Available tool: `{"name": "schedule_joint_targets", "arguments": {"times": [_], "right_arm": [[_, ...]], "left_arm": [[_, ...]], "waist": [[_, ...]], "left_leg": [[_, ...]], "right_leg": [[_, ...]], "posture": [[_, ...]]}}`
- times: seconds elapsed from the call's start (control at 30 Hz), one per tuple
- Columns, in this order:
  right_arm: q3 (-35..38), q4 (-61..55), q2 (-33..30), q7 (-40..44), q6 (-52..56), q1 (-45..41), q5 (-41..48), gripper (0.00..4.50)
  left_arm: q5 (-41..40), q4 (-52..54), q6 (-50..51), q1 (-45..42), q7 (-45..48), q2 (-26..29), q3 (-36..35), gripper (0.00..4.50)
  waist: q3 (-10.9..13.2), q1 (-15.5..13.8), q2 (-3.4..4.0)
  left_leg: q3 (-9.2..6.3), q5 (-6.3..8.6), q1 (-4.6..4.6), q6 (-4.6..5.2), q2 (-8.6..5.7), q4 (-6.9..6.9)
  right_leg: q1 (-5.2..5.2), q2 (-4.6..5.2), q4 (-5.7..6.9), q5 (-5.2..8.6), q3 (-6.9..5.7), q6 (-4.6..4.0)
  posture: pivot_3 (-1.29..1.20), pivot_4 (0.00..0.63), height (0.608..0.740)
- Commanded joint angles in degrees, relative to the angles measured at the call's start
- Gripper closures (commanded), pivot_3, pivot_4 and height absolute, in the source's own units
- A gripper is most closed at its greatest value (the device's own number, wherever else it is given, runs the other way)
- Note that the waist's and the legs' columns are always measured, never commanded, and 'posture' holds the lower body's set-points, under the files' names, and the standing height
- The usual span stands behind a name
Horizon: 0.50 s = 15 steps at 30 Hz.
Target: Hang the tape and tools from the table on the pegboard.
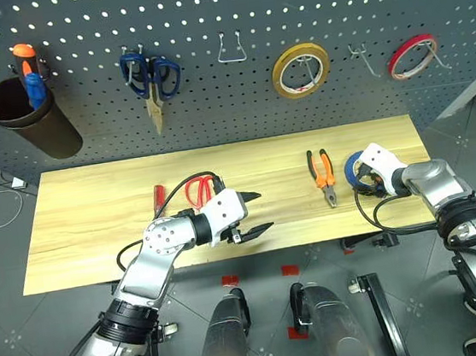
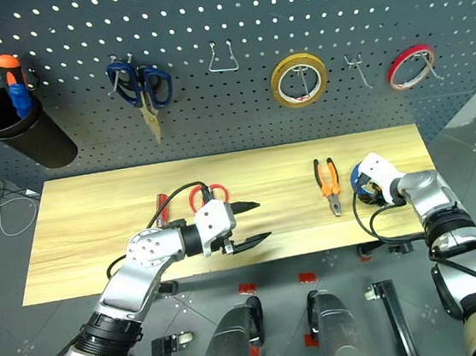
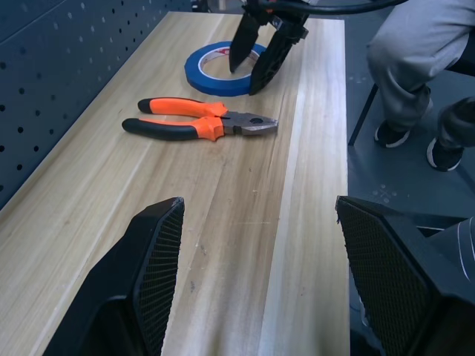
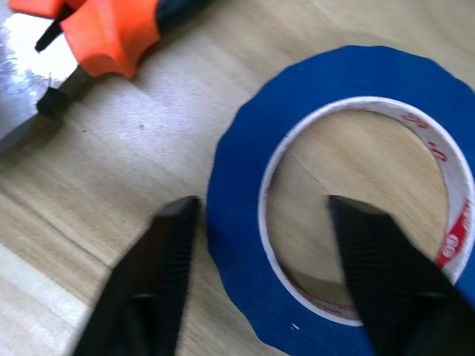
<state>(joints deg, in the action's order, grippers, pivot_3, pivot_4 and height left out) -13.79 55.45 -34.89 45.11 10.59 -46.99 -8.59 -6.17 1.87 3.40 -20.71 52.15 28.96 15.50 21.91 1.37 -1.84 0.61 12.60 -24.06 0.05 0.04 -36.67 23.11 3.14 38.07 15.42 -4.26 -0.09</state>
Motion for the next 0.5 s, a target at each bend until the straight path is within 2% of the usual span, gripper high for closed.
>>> {"name": "schedule_joint_targets", "arguments": {"times": [0.03,0.1,0.13,0.23,0.33,0.43,0.5], "right_arm": [[-3.0,2.0,-1.1,-1.1,-2.8,1.4,-4.8,3.05],[-2.1,0.7,-1.3,-3.1,-4.0,2.3,-4.9,3.69],[-1.0,-2.1,-1.9,-4.0,-4.0,3.7,-4.5,3.82],[3.6,-17.0,-4.7,-6.1,-1.6,11.5,-2.6,3.82],[9.4,-39.1,-7.2,-9.4,3.3,24.4,-2.8,3.82],[15.9,-62.2,-4.6,-15.0,9.5,37.3,-4.5,3.82],[17.0,-72.9,-2.7,-19.2,9.6,43.4,-7.8,3.82]], "left_arm": [[-1.8,3.8,-0.2,1.1,0.9,-0.4,-0.5,1.05],[-2.2,3.9,-0.3,1.2,0.7,-1.0,-0.7,1.05],[-2.7,4.1,-0.3,1.2,0.6,-1.3,-1.0,1.05],[-4.8,5.4,0.0,1.6,-0.1,-2.6,-2.4,1.05],[-7.3,6.5,0.7,1.7,-0.7,-3.9,-4.0,1.05],[-8.4,7.2,1.9,0.9,-2.7,-5.5,-5.5,1.05],[-9.6,7.5,3.3,-0.2,-4.4,-6.9,-6.7,1.05]], "waist": [[0.0,-0.1,0.01],[0.0,-0.2,0.01],[-0.1,-0.3,0.01],[-0.1,-1.3,0.09],[-0.2,-2.1,0.31],[-0.2,-2.0,0.38],[-0.2,-1.4,0.4]], "left_leg": [[0.0,0.0,-0.01,-0.01,0.0,-0.04],[-0.02,-0.02,-0.07,-0.04,0.0,-0.18],[-0.02,-0.08,-0.09,-0.13,0.0,-0.22],[-0.03,-0.12,-0.2,-0.2,0.0,-0.29],[-0.11,-0.13,-0.43,-0.23,-0.01,-0.29],[-0.15,-0.13,-0.63,-0.25,0.0,-0.3],[-0.14,-0.13,-0.63,-0.26,0.02,-0.3]], "right_leg": [[-0.01,0.01,-0.01,-0.02,0.01,0.04],[-0.02,0.01,0.0,-0.07,0.0,0.11],[-0.02,0.01,0.01,-0.09,0.0,0.14],[0.03,0.02,0.0,-0.15,-0.02,0.23],[0.18,0.03,-0.06,-0.15,-0.12,0.25],[0.29,0.04,-0.09,-0.14,-0.24,0.28],[0.32,0.04,-0.06,-0.14,-0.25,0.29]], "posture": [[-0.03,0.392,0.74],[-0.04,0.378,0.74],[-0.05,0.372,0.74],[-0.05,0.355,0.74],[-0.07,0.352,0.74],[-0.08,0.347,0.74],[-0.09,0.344,0.74]]}}
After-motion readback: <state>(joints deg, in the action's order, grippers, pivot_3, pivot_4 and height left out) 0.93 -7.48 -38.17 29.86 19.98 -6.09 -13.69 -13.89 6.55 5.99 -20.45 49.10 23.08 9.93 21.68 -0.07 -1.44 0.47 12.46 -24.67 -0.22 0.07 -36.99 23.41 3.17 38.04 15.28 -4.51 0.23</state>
